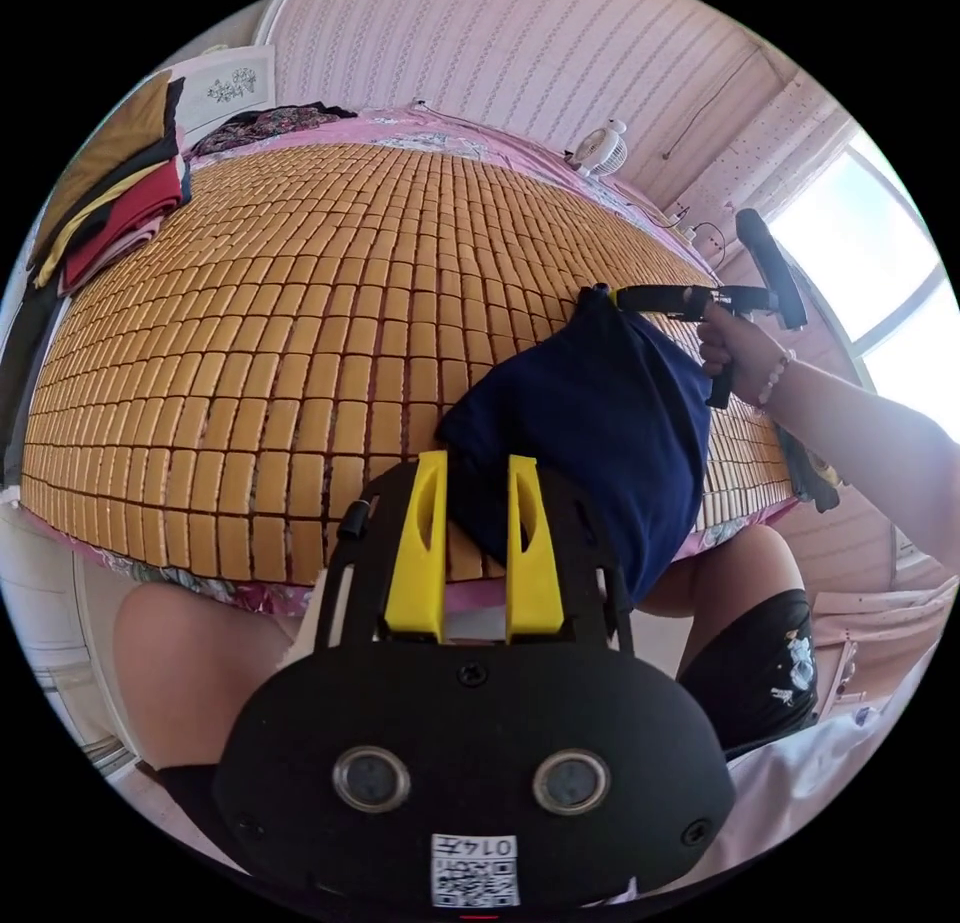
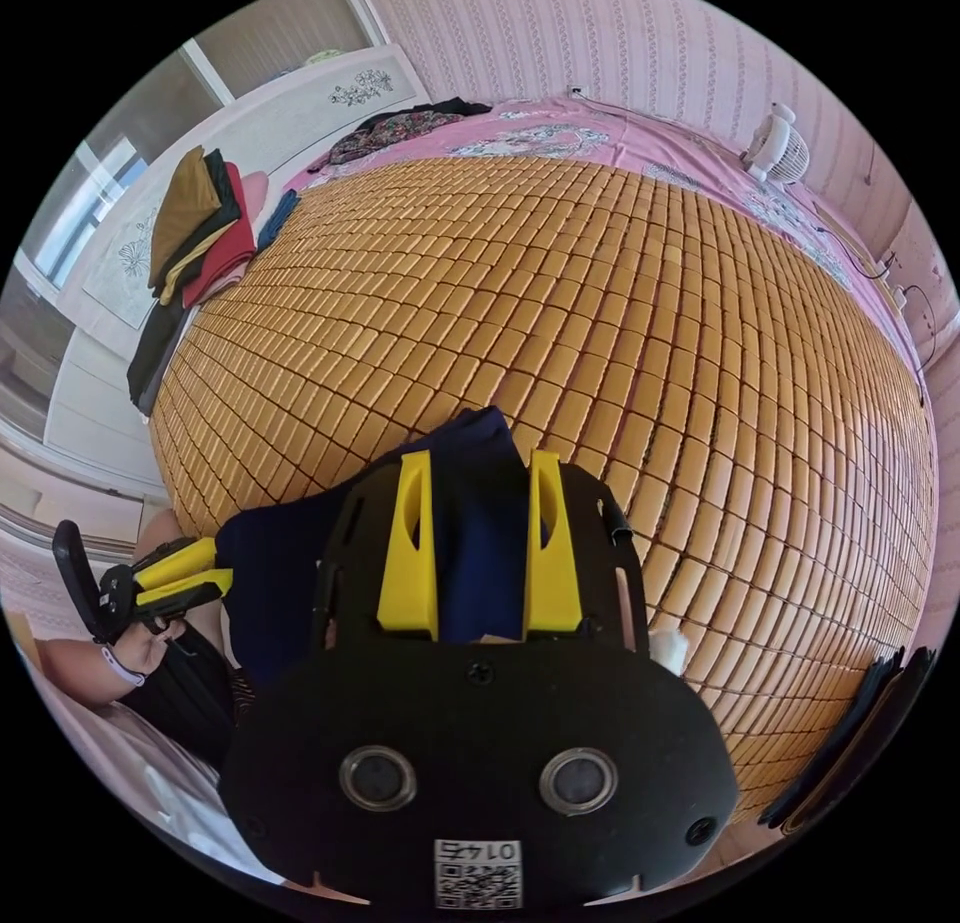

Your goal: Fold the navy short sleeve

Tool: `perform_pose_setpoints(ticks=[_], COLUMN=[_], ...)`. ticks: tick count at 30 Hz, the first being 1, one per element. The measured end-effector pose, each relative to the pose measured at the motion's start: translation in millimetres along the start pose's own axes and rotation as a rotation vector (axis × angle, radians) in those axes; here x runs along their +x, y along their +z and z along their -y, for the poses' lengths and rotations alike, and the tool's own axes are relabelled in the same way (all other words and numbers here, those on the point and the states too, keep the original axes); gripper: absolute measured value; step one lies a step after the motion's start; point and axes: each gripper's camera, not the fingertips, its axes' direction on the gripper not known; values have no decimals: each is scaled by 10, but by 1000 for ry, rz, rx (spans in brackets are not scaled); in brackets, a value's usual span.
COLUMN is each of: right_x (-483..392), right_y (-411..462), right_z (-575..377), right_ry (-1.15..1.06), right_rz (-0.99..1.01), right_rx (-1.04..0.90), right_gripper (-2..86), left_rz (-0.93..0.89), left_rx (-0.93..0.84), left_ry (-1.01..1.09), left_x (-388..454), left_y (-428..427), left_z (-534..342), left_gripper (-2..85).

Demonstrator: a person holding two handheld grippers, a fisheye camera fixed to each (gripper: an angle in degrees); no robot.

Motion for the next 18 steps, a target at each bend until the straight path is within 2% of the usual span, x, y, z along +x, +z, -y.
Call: perform_pose_setpoints(ticks=[6,9,12,14,16,18], right_x=[-131,-269,-479,-616,-670,-645], right_y=[-180,-224,-211,-284,-378,-510], right_z=[107,157,151,99,56,22], right_ry=[-19,-92,-178,-228,-248,-240], right_rz=[62,61,28,33,19,38], right_rx=[11,-17,-68,-79,-67,-56], right_gripper=[151,150,122,89,67,48], left_rz=[-97,-122,-104,27,63,33], left_rx=[-23,41,-17,-29,-26,-20], left_ry=[-89,-136,-75,-3,79,153], left_x=[-108,-121,54,262,411,493], left_y=[-21,-147,69,156,161,150], left_z=[103,87,237,296,333,373], left_gripper=[108,113,103,75,55,24])
